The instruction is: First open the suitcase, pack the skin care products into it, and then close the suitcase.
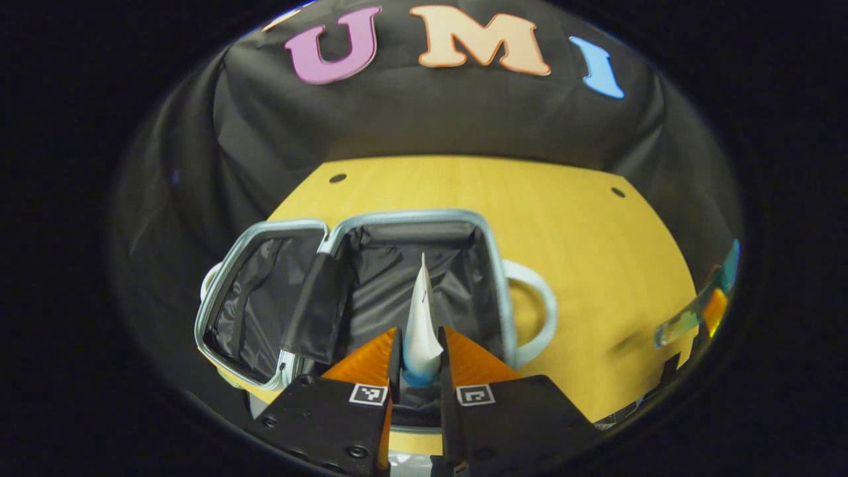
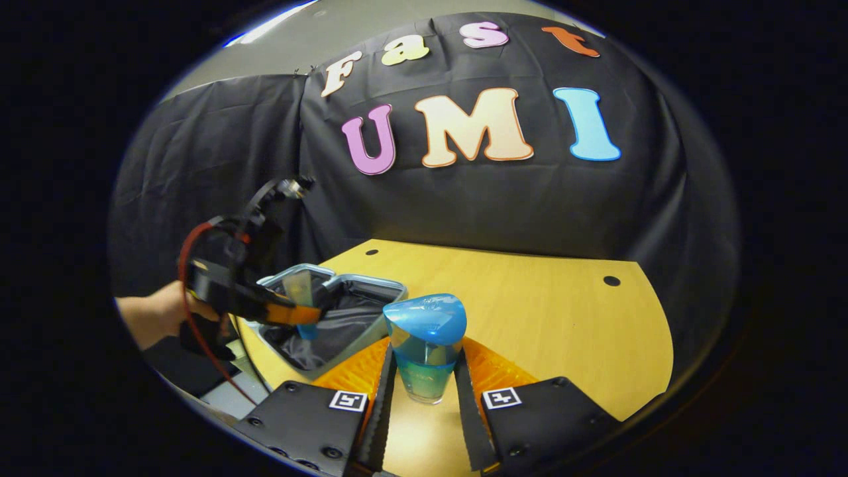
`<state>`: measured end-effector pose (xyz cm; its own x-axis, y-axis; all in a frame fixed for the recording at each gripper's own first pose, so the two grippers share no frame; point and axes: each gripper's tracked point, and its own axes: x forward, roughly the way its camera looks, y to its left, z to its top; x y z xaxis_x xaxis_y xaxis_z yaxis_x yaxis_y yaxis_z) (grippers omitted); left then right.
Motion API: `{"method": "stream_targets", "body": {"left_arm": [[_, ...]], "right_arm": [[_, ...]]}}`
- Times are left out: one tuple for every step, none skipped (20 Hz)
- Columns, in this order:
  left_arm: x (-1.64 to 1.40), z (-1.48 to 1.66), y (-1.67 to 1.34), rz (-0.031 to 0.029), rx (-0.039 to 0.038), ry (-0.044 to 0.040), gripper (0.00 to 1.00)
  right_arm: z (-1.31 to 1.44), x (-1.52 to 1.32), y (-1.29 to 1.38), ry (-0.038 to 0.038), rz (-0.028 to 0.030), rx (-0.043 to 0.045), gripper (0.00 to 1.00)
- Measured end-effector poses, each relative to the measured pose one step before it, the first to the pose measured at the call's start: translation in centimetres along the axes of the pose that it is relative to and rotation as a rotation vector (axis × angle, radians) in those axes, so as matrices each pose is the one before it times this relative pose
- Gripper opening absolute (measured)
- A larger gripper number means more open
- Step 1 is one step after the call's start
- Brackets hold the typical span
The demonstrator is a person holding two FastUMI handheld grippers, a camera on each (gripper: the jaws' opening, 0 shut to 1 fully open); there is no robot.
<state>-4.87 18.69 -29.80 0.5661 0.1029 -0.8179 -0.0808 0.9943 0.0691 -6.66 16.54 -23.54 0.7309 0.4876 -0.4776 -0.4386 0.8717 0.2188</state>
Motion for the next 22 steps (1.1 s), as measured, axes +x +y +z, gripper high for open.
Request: {"method": "stream_targets", "body": {"left_arm": [[1.107, -0.801, 0.705, 0.00297, -0.00018, 0.03711, 0.21], [1.09, -0.516, 0.532, 0.00003, 0.00182, 0.03434, 0.23], [0.744, -0.514, -0.025, -0.00651, 0.00065, 0.02464, 0.23], [0.624, -0.509, 0.29, -0.00637, -0.00588, 0.02938, 0.23], [0.795, -0.416, 0.182, -0.00871, -0.00461, 0.02774, 0.24], [0.618, -0.282, 0.15, -0.0108, -0.00452, 0.01879, 0.24], [0.222, 0.745, 0.114, -0.00968, 0.00928, -0.02998, 0.24], [0.601, 0.323, 0.066, -0.01172, 0.00813, 0.00096, 0.24], [0.367, -0.157, 0.105, -0.00709, -0.0027, 0.01177, 0.23], [0.7, -0.062, 0.072, -0.01435, -0.00511, 0.00722, 0.24], [0.272, -0.063, -0.038, -0.0124, -0.01283, 0.00063, 0.24], [0.255, 0.282, -0.246, -0.02781, -0.00957, -0.0106, 0.29], [-0.629, 0.631, -0.116, -0.02128, -0.00005, -0.02689, 0.32], [-0.533, 0.996, 0.252, -0.01139, 0.00742, -0.04093, 0.54], [-0.916, 0.866, 0.047, -0.0159, 0.01162, -0.03913, 0.76], [-1.194, 1.327, 0.096, -0.0209, 0.00137, -0.04386, 0.97], [-1.003, 1.13, 0.231, -0.01538, -0.00718, -0.03868, 0.95], [-0.929, 1.041, 0.581, -0.01053, -0.00751, -0.03326, 0.93], [-0.739, 0.688, 0.988, 0.00423, -0.00896, -0.02659, 0.93], [-0.865, 0.731, 1.064, 0.00889, -0.00358, -0.02714, 0.93], [-0.673, 0.604, 1.375, 0.01408, -0.00381, -0.0183, 0.93], [-0.713, 0.461, 1.587, 0.01929, -0.00587, -0.01656, 0.93]], "right_arm": [[0.489, 0.215, 0.959, 0.00535, 0.01578, 0.02521, 0.47], [0.238, 0.322, 0.999, 0.01565, 0.01837, 0.02845, 0.47], [0.003, 0.382, 1.136, 0.01927, 0.01842, 0.0304, 0.48], [0.161, 0.431, 0.99, 0.01384, 0.01789, 0.02938, 0.47], [-0.327, 0.583, 1.079, 0.02861, 0.0198, 0.01256, 0.49], [-0.038, 0.561, 1.048, 0.01863, 0.01601, 0.00666, 0.47], [-0.174, 0.516, 0.892, 0.01676, 0.01225, 0.00222, 0.48], [-0.239, 0.694, 0.861, 0.02651, 0.01213, 0.00396, 0.48], [-0.305, 0.829, 0.709, 0.01782, 0.01113, 0.01351, 0.48], [-0.286, 0.625, 0.593, 0.02033, 0.01128, 0.01764, 0.46], [-0.332, 1.012, 0.59, 0.01934, 0.0083, 0.02135, 0.49], [-0.083, 1.063, 0.373, 0.01541, 0.00276, 0.01484, 0.46], [-0.458, 0.831, 0.071, 0.01674, -0.00442, 0.00699, 0.48], [-0.313, 0.933, -0.015, 0.01896, -0.00431, 0.00461, 0.48], [-0.444, 1.231, 0.192, 0.02181, -0.00203, 0.00865, 0.48], [-0.519, 1.156, 0.128, 0.02477, -0.0006, 0.01498, 0.48], [-0.849, 1.221, 0.198, 0.03028, 0.00114, 0.01671, 0.48], [-0.747, 1.207, 0.02, 0.02953, -0.00332, 0.02045, 0.48], [-0.838, 1.271, 0.097, 0.0262, -0.00457, 0.00845, 0.48], [-0.738, 1.331, 0.018, 0.02937, -0.0088, -0.00011, 0.48], [-1.079, 1.375, -0.076, 0.0377, -0.01201, 0.00284, 0.49], [-0.889, 1.2, -0.076, 0.03149, -0.01134, 0.00422, 0.46]]}}
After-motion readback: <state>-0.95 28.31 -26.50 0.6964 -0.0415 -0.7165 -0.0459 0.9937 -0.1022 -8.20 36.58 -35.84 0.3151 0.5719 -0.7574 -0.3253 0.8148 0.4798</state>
